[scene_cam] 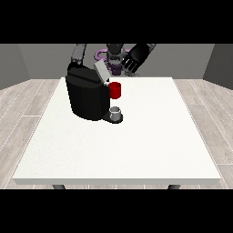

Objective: Insert the coffee pod into the coffee machine and close the lid

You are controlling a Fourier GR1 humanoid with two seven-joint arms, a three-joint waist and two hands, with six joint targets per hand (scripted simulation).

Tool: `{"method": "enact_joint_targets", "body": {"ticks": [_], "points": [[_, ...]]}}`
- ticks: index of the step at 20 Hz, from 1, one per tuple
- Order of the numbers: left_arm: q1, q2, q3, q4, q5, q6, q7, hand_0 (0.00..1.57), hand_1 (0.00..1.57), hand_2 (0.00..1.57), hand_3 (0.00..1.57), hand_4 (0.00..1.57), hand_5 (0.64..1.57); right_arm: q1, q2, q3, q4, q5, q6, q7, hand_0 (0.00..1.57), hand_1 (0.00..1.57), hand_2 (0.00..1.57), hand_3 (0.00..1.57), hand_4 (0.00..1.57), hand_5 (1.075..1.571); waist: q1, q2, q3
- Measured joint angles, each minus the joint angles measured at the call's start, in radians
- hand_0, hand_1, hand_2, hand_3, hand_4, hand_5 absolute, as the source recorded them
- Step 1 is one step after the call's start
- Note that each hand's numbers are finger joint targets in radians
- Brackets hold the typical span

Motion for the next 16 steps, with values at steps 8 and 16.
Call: {"method": "enact_joint_targets", "body": {"ticks": [8,16], "points": [[-0.096,0.064,0.038,0.051,-0.007,0.004,0.006,1.24,1.24,1.29,1.25,0.48,1.571,-0.047,-0.018,-0.007,-0.071,0.001,0.004,0.028,0.00,0.00,0.00,0.00,0.04,1.571,-0.068,0.067,-0.0003],[-0.141,0.087,0.044,0.091,-0.019,0.012,-0.007,1.19,1.19,1.26,1.22,0.46,1.571,-0.066,-0.033,-0.031,-0.105,-0.014,0.009,0.031,0.00,0.00,0.00,0.00,0.00,1.571,-0.096,0.121,-0.0002]]}}
